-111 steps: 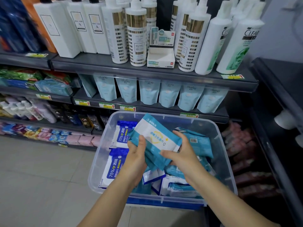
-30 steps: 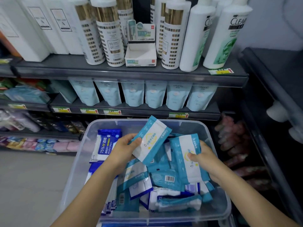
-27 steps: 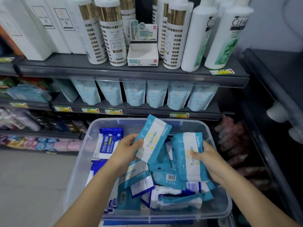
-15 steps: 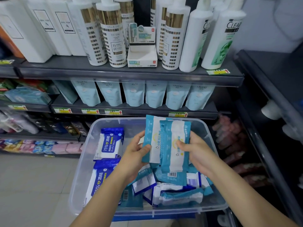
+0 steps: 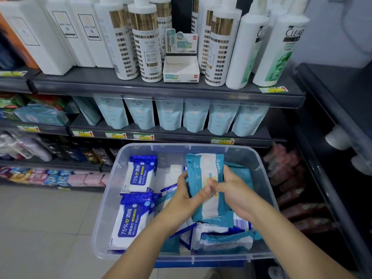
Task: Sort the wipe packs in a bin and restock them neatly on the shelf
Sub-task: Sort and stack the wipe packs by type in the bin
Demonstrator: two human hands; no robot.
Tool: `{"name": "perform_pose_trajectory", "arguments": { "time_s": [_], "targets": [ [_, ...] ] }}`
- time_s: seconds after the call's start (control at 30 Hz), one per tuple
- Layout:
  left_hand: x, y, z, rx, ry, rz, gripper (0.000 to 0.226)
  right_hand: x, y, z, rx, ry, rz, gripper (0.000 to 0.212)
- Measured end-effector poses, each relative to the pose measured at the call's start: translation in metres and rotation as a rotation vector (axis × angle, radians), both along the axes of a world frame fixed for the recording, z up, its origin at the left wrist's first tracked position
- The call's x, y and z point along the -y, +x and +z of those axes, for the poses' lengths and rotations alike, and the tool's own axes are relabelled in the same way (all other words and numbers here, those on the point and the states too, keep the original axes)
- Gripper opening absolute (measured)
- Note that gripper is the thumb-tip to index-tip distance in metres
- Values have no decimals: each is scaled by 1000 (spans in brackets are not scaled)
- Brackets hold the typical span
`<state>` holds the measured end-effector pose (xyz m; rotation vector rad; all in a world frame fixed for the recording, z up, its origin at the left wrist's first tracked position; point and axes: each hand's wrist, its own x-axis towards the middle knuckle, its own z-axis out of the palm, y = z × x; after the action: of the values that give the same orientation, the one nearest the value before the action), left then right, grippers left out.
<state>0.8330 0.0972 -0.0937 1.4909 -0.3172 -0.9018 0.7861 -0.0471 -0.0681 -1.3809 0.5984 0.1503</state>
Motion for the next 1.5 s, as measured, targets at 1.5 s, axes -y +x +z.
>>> {"name": "perform_pose_trajectory", "arguments": {
  "time_s": [1.5],
  "targets": [
    [46,92,-47,435,904,-54,44,105,9,-27,4,-113,-169,57]
  ]
}}
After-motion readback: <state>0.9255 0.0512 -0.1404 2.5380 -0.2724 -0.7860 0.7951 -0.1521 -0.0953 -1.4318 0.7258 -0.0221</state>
